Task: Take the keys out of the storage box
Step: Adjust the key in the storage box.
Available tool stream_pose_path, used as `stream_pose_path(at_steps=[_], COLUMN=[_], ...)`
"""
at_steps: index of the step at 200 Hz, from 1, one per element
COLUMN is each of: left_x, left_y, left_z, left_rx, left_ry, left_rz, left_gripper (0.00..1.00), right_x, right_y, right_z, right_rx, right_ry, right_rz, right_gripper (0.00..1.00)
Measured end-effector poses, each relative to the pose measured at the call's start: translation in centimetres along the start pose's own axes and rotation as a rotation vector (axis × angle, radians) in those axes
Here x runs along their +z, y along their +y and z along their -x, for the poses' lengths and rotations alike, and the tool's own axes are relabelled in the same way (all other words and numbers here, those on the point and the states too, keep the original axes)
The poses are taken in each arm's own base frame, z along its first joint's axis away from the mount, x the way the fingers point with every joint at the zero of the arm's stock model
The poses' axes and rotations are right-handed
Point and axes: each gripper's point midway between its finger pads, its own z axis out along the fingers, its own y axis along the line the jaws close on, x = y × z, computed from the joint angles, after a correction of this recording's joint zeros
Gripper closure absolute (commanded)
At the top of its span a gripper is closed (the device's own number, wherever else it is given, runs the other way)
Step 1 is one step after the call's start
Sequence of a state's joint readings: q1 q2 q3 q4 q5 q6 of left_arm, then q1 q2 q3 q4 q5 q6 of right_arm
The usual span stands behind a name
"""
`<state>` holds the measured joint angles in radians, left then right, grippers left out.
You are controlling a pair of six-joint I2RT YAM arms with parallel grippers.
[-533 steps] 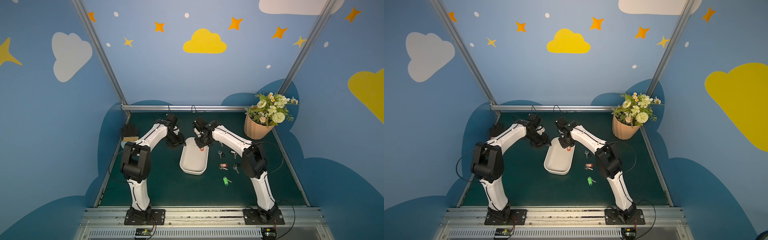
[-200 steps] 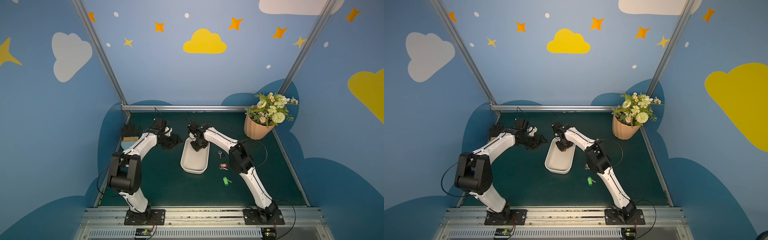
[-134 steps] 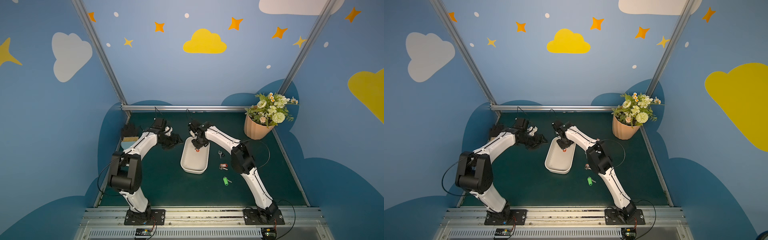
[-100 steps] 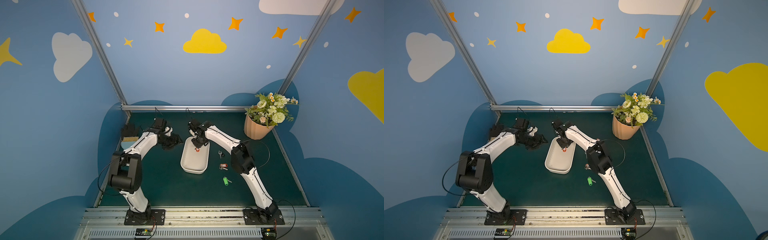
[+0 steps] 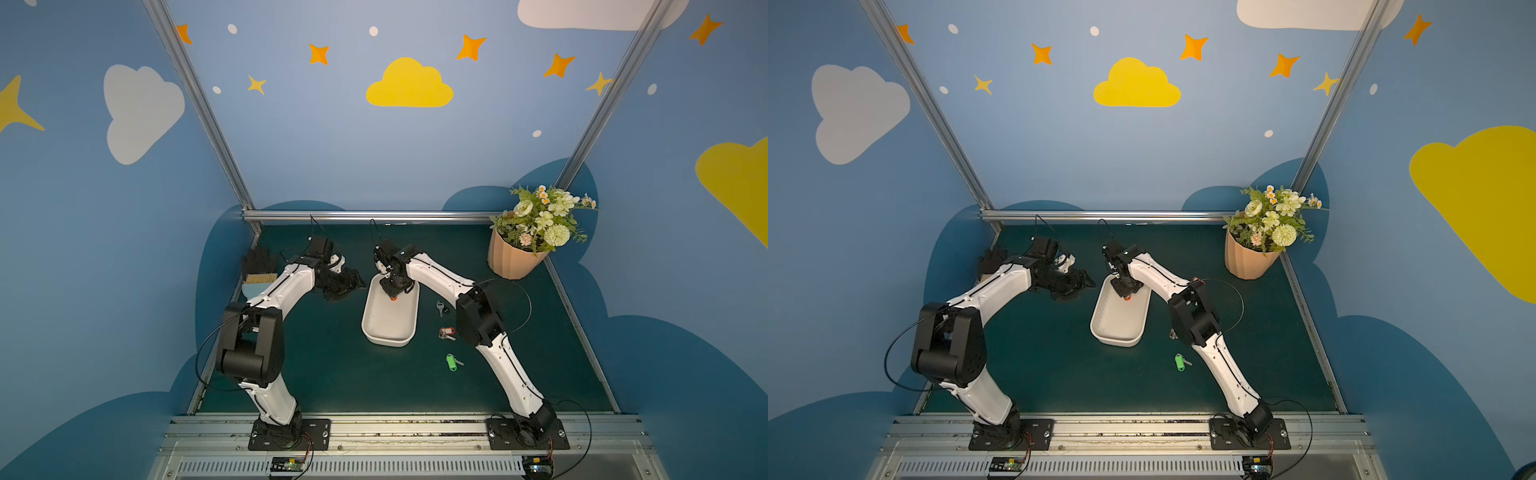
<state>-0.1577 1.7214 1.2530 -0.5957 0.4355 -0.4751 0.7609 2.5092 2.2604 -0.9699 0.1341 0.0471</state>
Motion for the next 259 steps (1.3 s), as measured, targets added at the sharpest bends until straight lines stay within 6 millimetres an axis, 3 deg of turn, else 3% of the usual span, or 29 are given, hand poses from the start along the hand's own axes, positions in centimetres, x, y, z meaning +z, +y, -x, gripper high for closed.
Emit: stream_pose_path(at_steps=[50,118,151,190,232,259], left_x=[0.2,0.3,0.2,0.4,0.5,0.5], left_y=[0.0,0.0,0.0,0.0,0.0,0.0], left_z=[0.2,0.2,0.2,0.4,0.5,0.4], left_rx=[-0.002,-0.002,0.000,0.001,0.002,0.002], left_ry=[0.005,0.005,0.005,0.008,0.011,0.012], left_rz=[0.001,0.000,0.000,0.000,0.001,-0.001], left_gripper=[0.24,0.24,0.24,0.24,0.24,0.24], right_x=[0.2,-0.3,-1.0,-2.2,-5.0,-5.4], right_y=[0.1,0.8,2.2,3.2,2.1,1.4], right_z=[-0.3,-1.3,-2.8,-3.2,-2.1,-1.7], right_rx=[0.006,0.026,0.023,0.007,0.024,0.069], right_ry=[0.005,0.028,0.061,0.058,-0.003,-0.018], right_rz=[0.004,0.048,0.098,0.103,0.075,0.044], right_gripper=[0.86,0.85,0.84,0.71,0.67,0.65])
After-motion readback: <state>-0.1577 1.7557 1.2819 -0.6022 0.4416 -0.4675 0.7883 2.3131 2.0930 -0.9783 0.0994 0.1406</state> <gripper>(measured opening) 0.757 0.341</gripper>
